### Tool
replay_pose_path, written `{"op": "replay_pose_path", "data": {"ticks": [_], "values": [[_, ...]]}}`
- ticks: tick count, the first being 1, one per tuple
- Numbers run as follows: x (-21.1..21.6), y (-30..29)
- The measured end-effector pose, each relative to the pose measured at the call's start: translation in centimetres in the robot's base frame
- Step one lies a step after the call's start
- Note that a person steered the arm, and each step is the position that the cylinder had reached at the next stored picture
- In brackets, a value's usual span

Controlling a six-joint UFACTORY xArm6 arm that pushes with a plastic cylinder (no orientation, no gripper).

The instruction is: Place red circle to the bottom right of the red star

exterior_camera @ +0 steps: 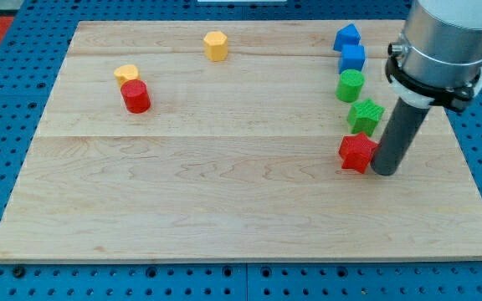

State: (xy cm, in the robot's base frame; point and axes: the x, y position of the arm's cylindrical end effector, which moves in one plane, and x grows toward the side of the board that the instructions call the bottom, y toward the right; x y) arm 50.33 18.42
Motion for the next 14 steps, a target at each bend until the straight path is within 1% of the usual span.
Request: {"op": "replay_pose_path", "data": {"ticks": [1,2,3,4,5,6,7,8,9,11,12,13,14], "values": [[3.8,-1.6],[6.4,-7.7],[6.0,-17.9],[4.7,-26.4],[0.5,-30.8],[-2.8,-36.0],[-5.4,-42.5],[-10.8,-42.6],[-13.3,-42.5],[-13.6,-33.6],[-13.5,-28.1],[-13.6,-21.4],[-13.1,-16.6]]}}
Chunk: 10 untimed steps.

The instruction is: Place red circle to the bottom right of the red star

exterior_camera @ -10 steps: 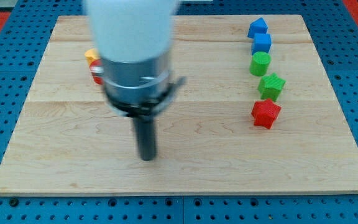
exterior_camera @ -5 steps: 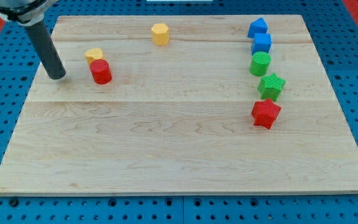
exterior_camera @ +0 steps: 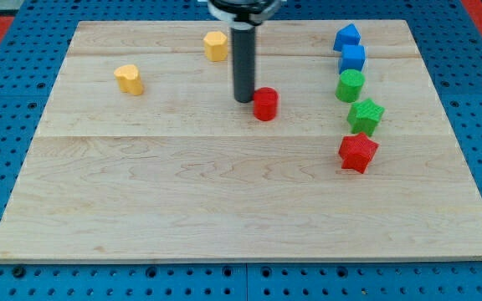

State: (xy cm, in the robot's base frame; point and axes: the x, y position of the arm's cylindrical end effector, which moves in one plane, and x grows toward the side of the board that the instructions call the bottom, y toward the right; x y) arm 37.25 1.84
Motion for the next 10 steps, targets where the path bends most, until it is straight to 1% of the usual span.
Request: {"op": "replay_pose_path", "data": {"ticks": [1,2,3,4,5,6,7,8,9,10], "values": [[-1.0,2.1],[-4.3,4.0],[-2.1,5.8],[1.9,5.1],[5.5,3.1],[6.7,-0.2],[7.5,-0.9],[9.1,2.4],[10.2,0.5],[10.3,-0.2]]}}
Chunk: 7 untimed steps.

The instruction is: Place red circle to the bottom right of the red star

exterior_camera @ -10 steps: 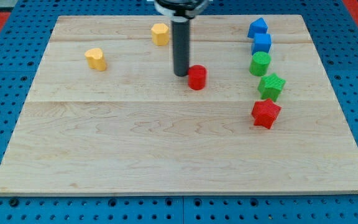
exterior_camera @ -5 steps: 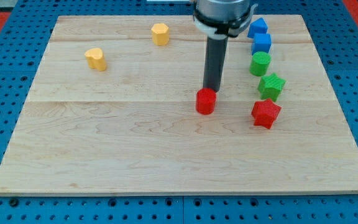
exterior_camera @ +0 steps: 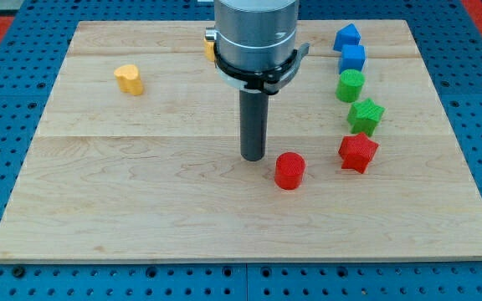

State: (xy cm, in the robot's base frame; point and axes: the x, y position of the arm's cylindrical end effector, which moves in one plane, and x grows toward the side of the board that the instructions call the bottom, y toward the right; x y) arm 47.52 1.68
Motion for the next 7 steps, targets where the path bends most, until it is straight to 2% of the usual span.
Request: {"op": "replay_pose_path", "data": {"ticks": [2,4,5,6,7], "values": [[2.2,1.8],[4.2,7.7],[5.3,5.2],[6.6,6.8],[6.5,12.3]]}}
